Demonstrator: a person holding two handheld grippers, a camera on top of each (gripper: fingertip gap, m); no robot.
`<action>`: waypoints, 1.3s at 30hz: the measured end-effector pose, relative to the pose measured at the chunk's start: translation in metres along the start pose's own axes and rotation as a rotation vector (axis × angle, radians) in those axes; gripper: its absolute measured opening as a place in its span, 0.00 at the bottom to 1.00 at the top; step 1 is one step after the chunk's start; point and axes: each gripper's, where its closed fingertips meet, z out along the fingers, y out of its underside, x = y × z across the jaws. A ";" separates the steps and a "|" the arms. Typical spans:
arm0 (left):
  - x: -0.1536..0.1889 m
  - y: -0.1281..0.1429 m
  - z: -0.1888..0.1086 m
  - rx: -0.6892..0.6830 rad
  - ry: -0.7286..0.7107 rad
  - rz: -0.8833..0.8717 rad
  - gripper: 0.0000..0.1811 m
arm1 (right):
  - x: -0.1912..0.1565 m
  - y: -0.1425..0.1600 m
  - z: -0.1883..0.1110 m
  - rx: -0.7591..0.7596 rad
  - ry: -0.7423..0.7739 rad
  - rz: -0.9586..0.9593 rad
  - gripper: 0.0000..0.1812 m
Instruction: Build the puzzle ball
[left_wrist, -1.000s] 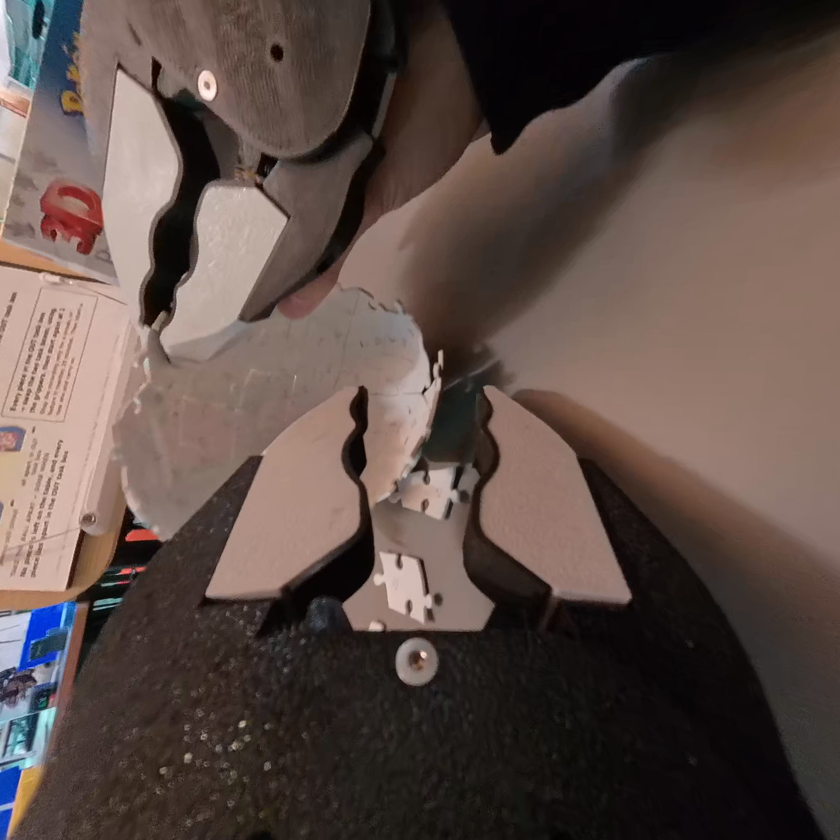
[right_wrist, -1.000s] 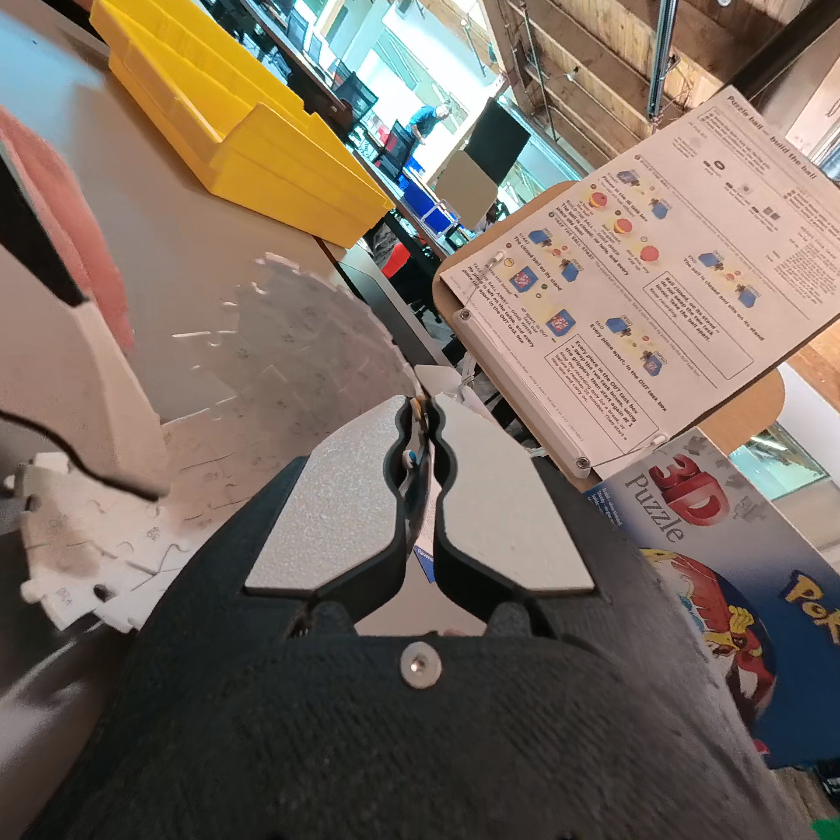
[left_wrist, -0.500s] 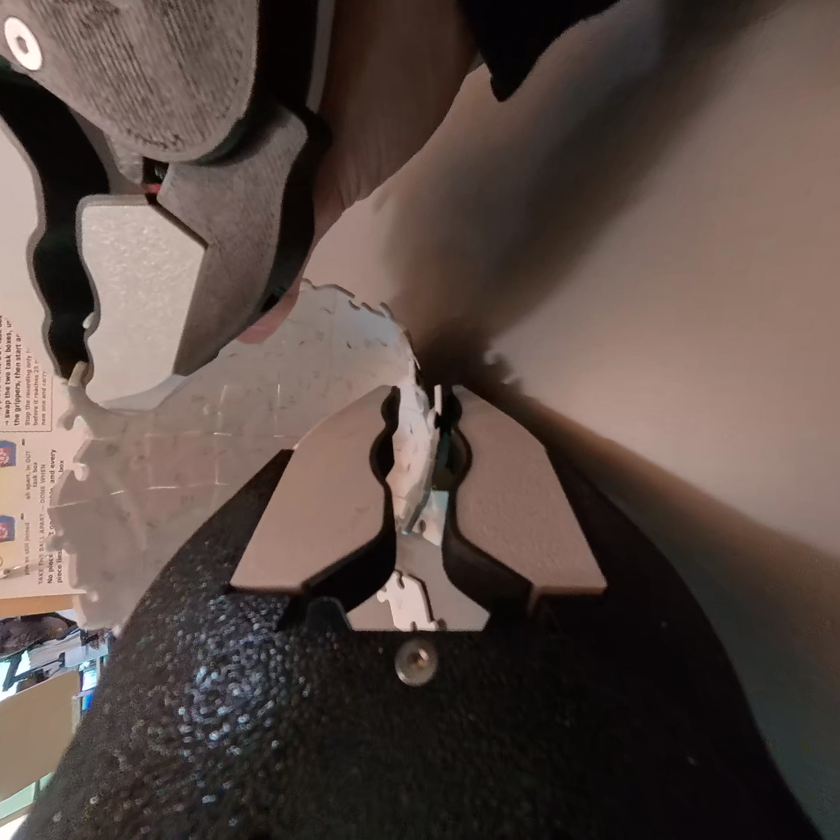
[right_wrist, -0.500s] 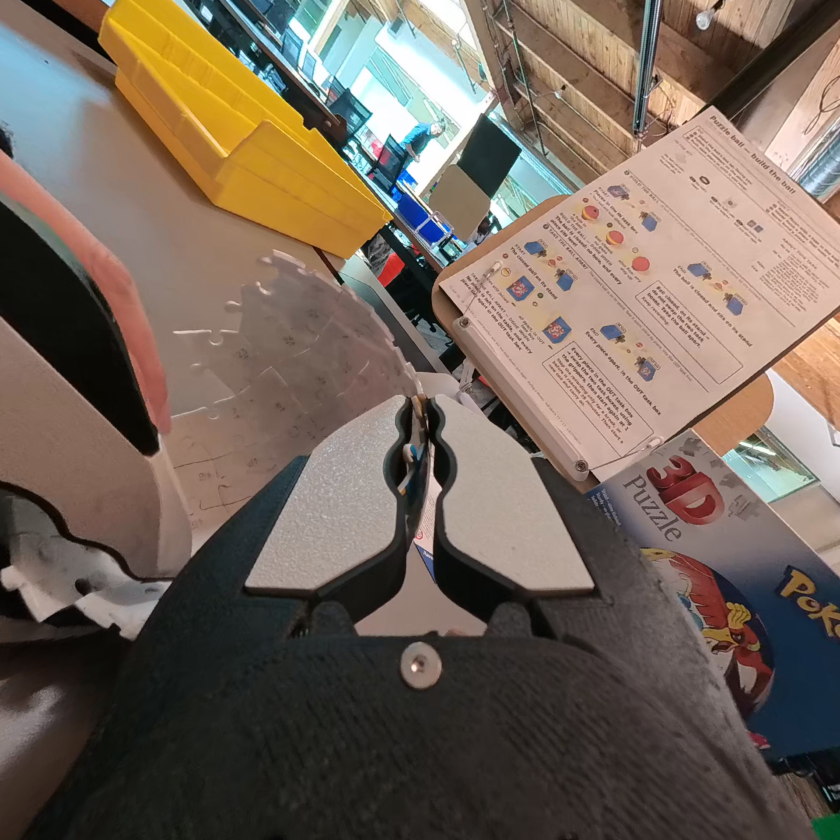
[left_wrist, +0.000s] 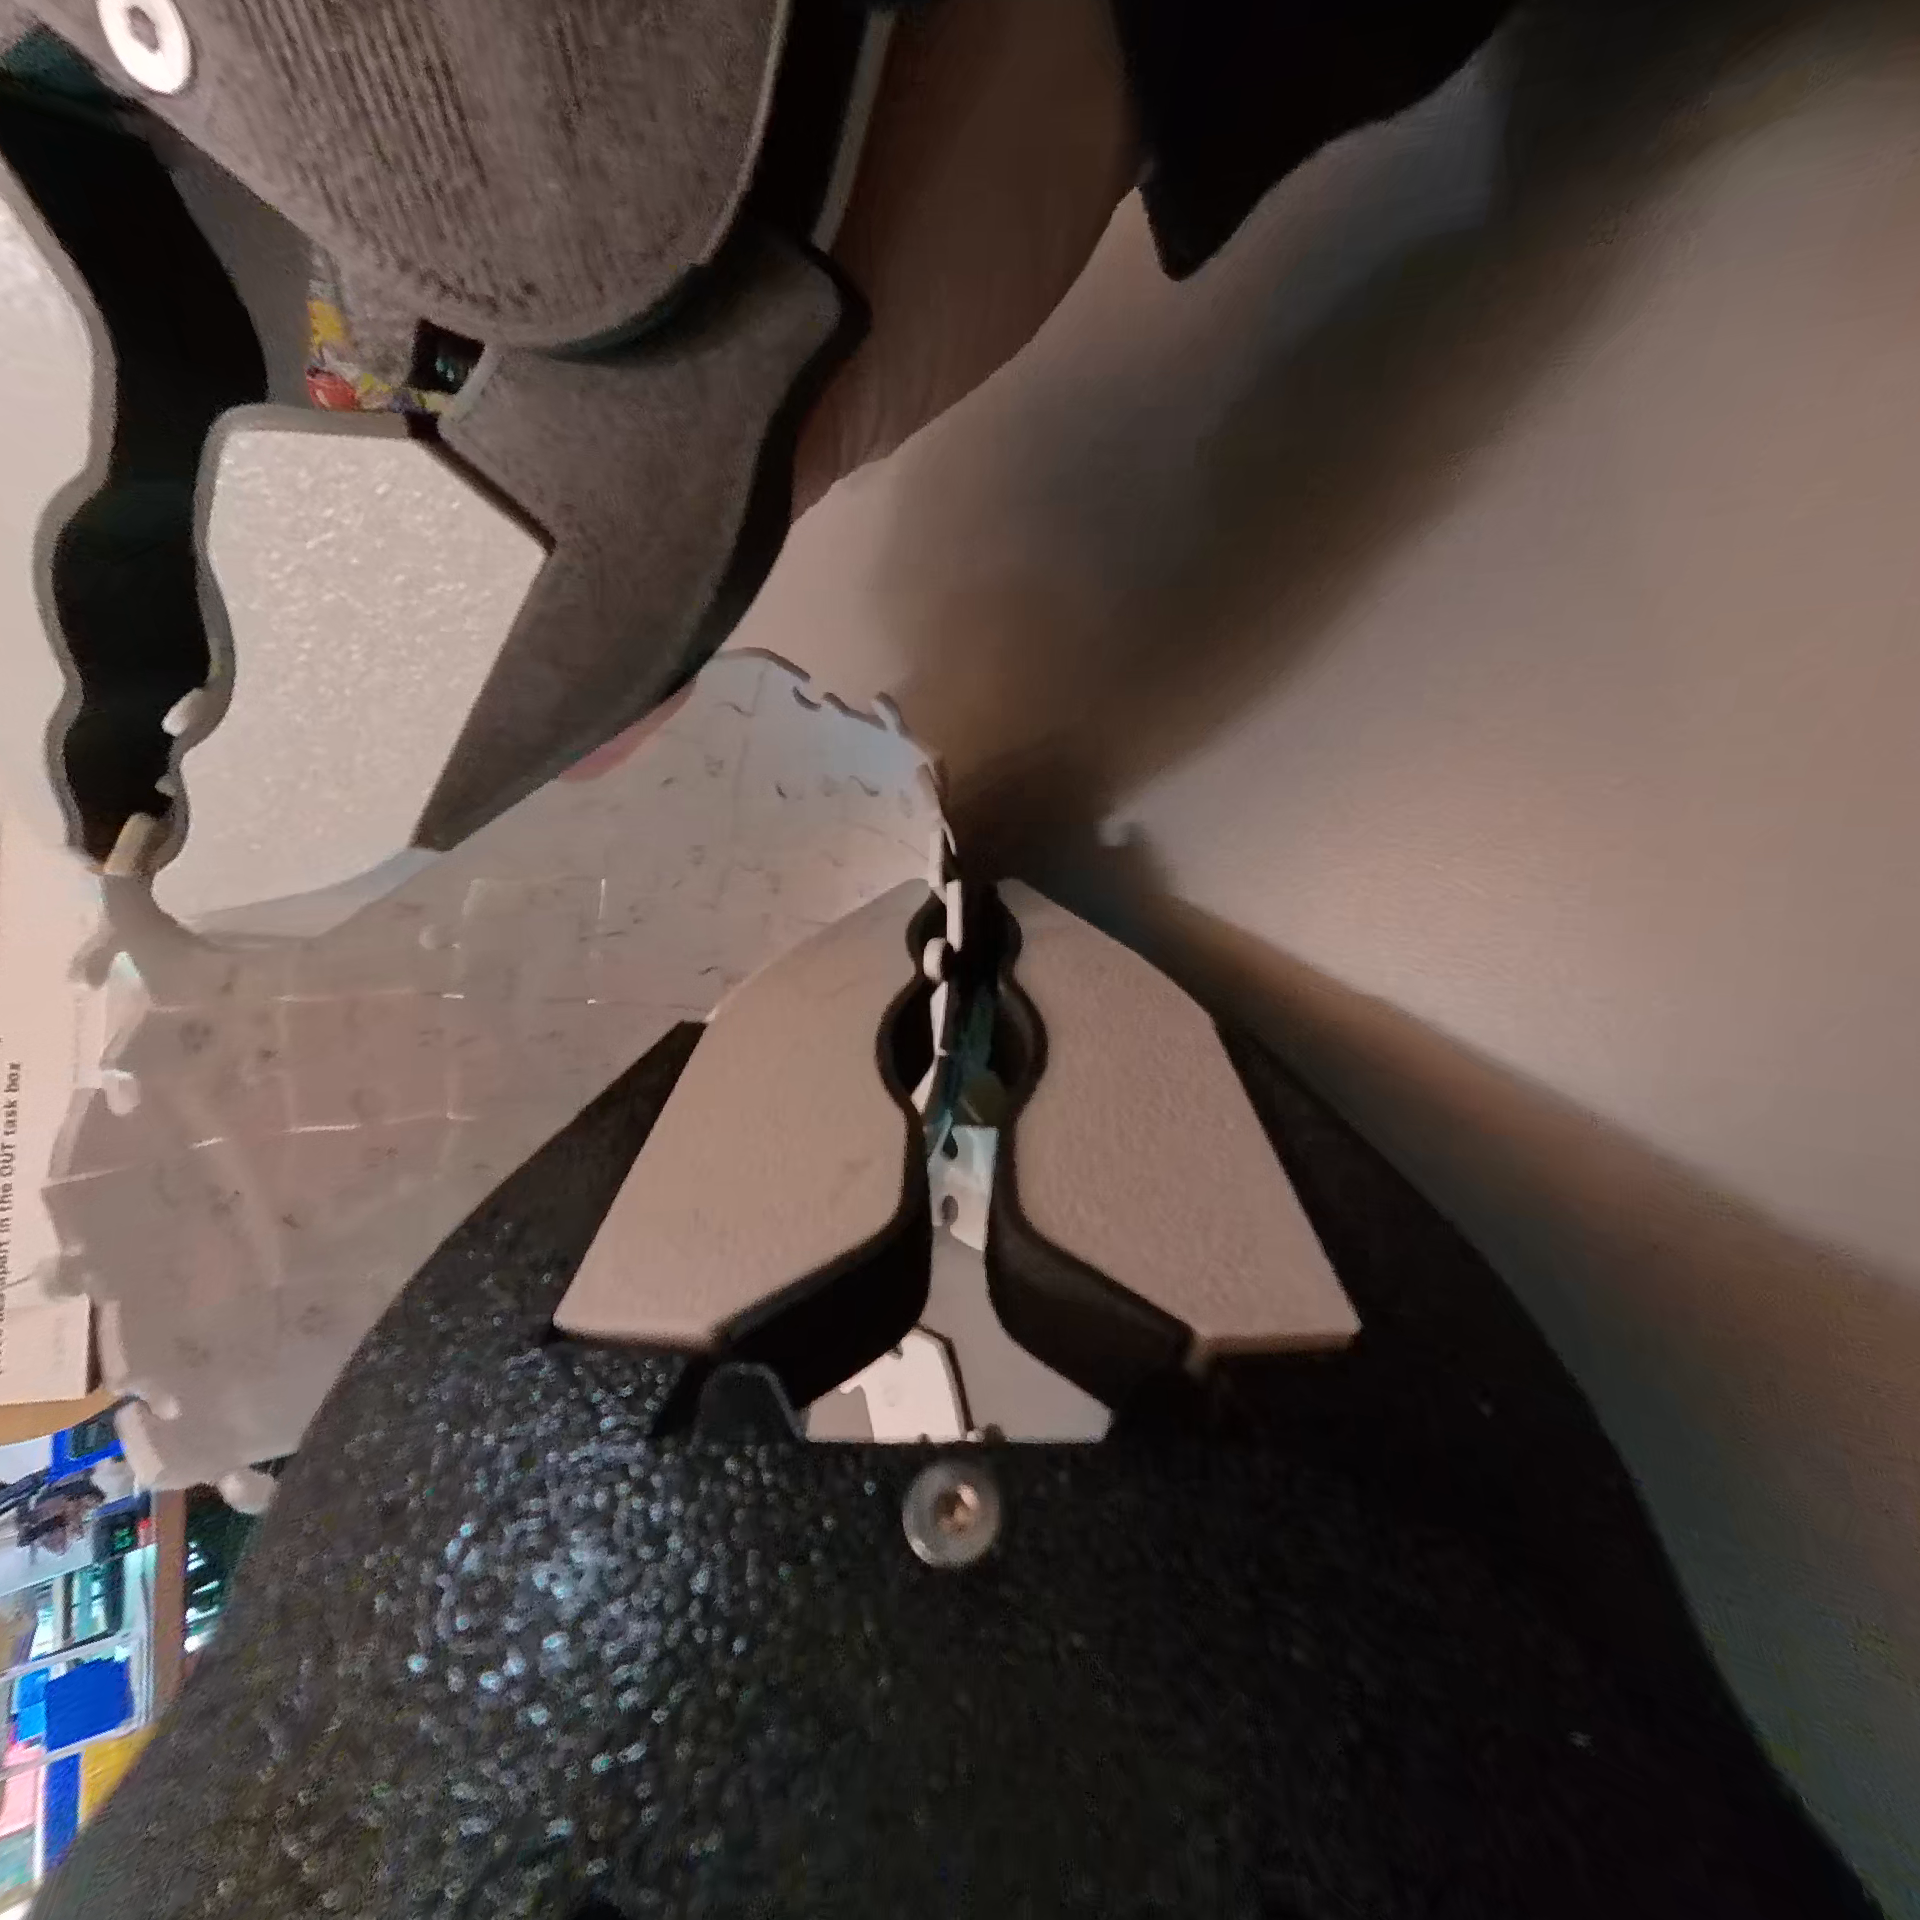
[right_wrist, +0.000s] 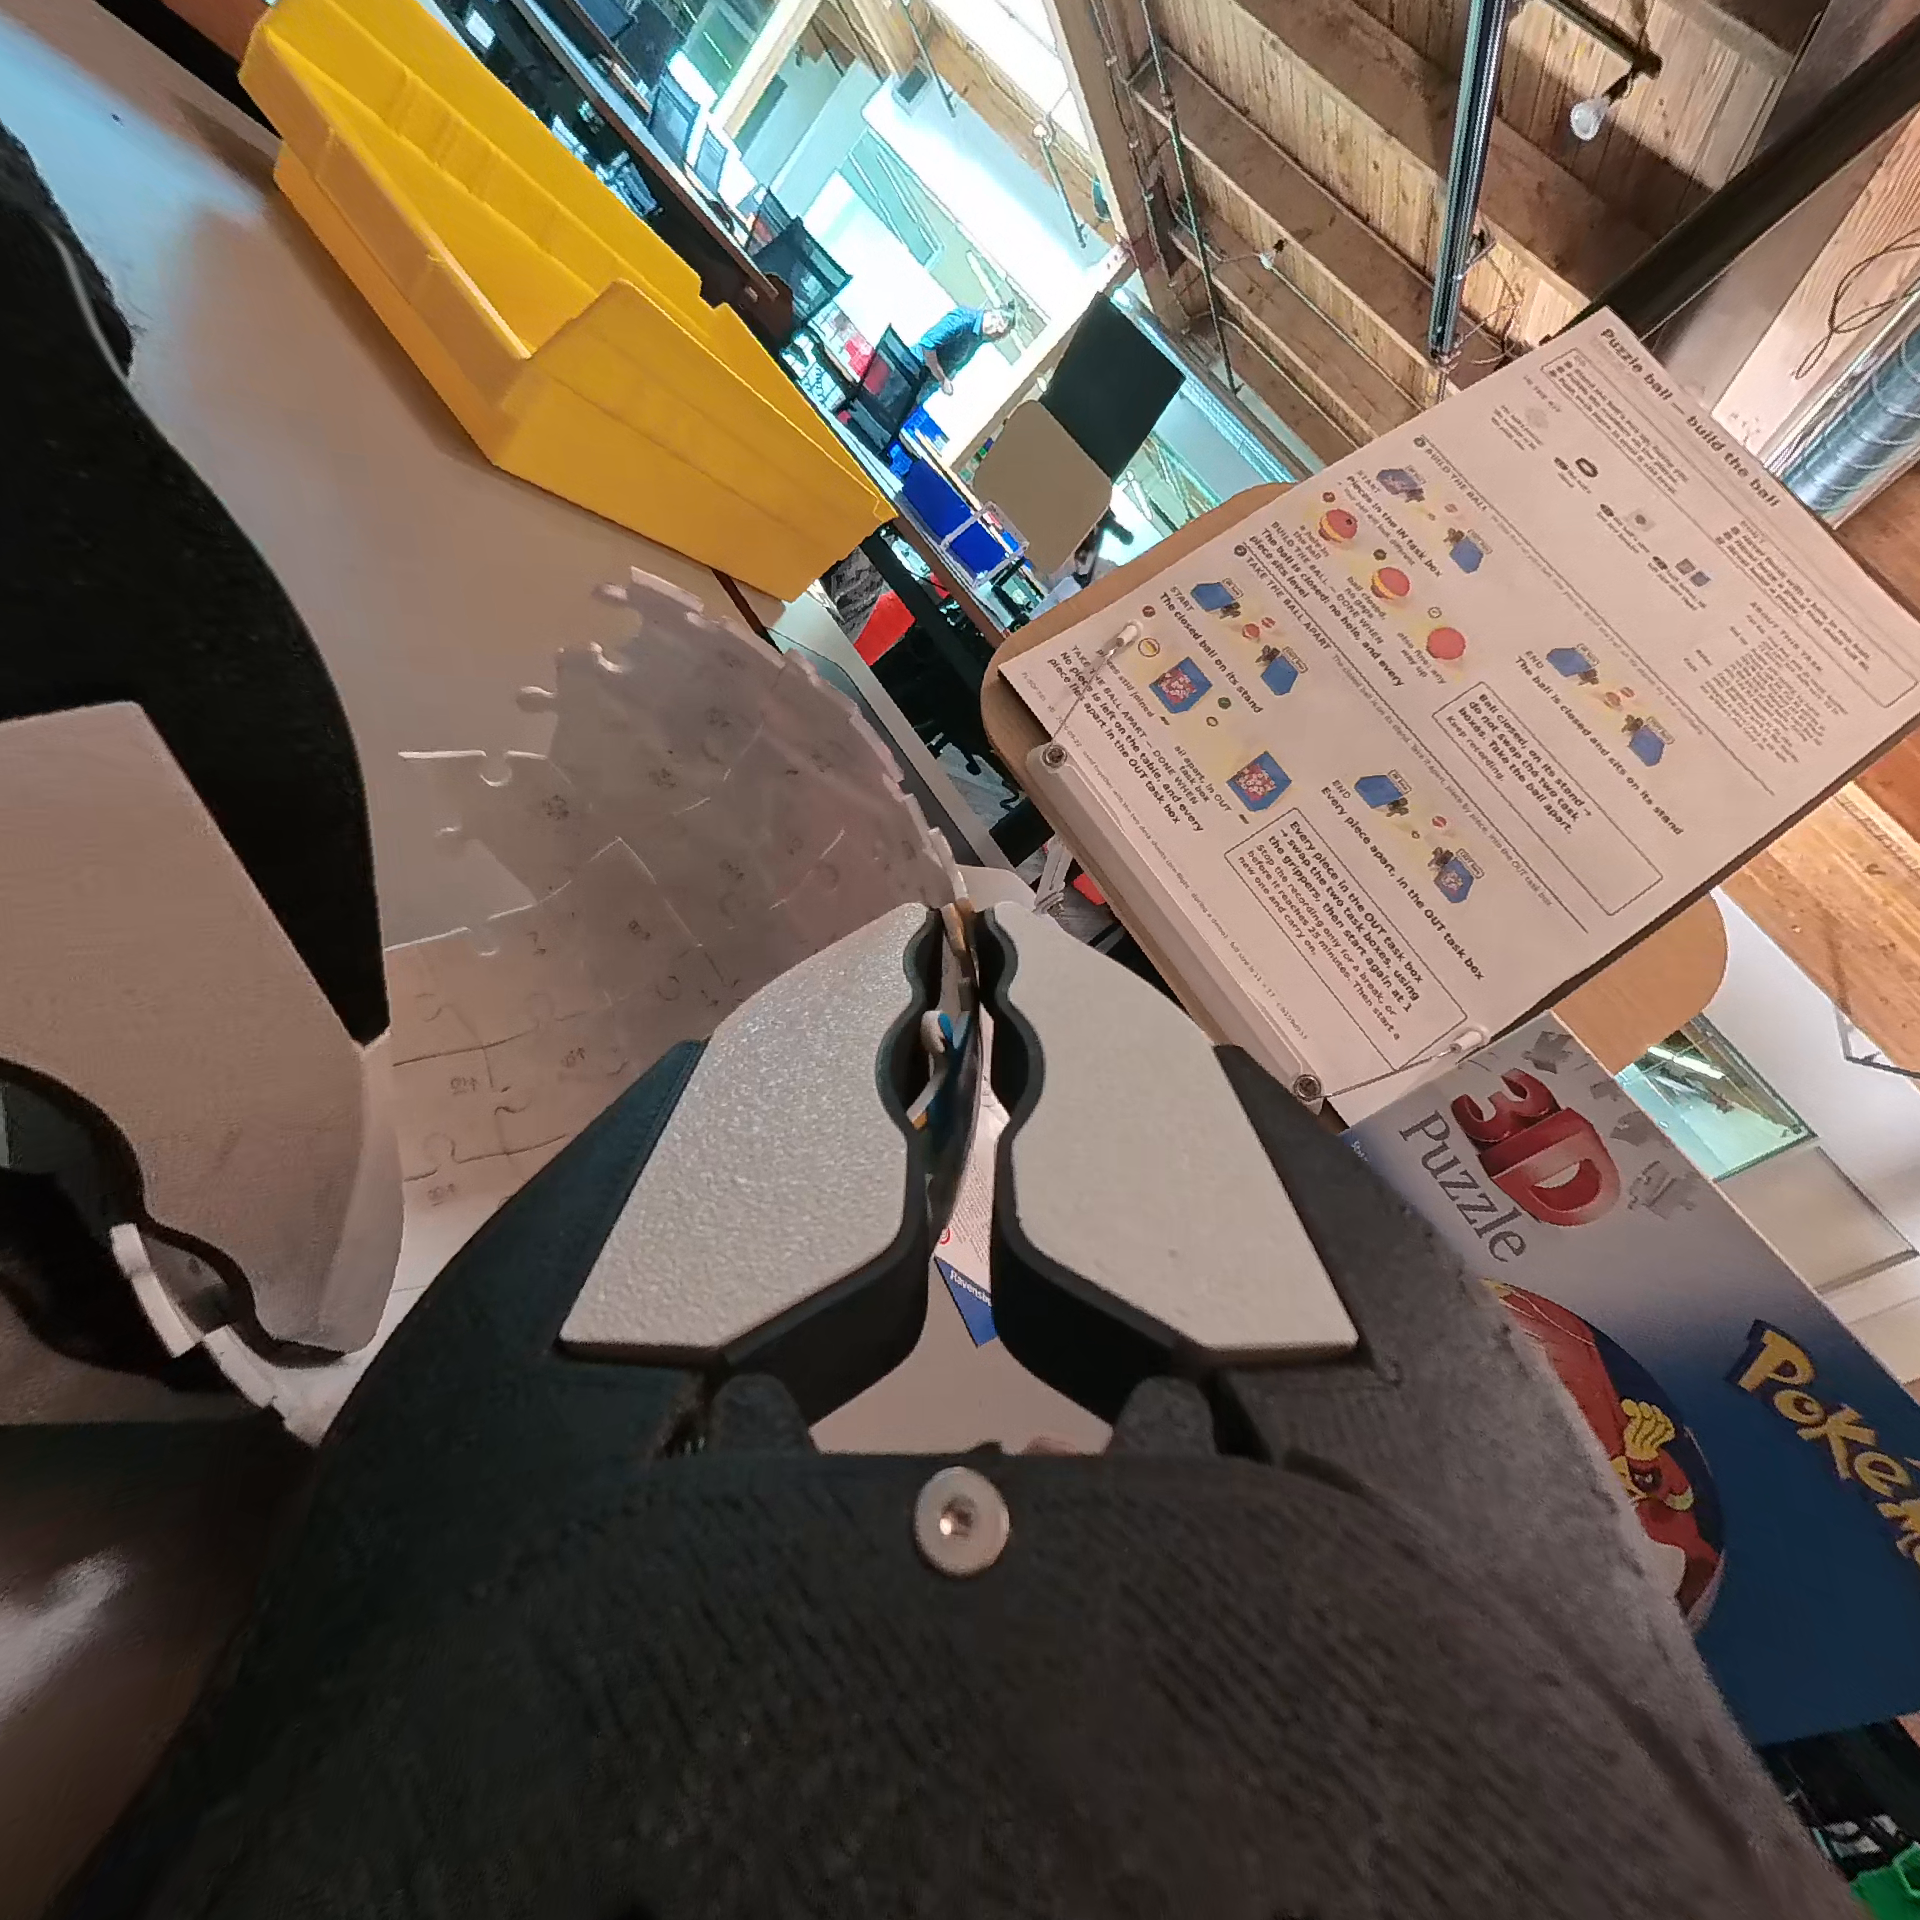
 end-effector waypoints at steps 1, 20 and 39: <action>0.000 0.000 0.000 0.000 0.003 -0.002 0.03 | 0.000 0.000 0.000 0.001 0.001 0.000 0.03; 0.001 -0.003 -0.007 0.029 0.000 0.051 0.03 | 0.001 0.001 0.000 0.001 0.005 -0.009 0.03; -0.004 0.003 -0.008 0.009 -0.025 0.012 0.10 | 0.002 0.002 0.000 -0.002 0.012 -0.009 0.03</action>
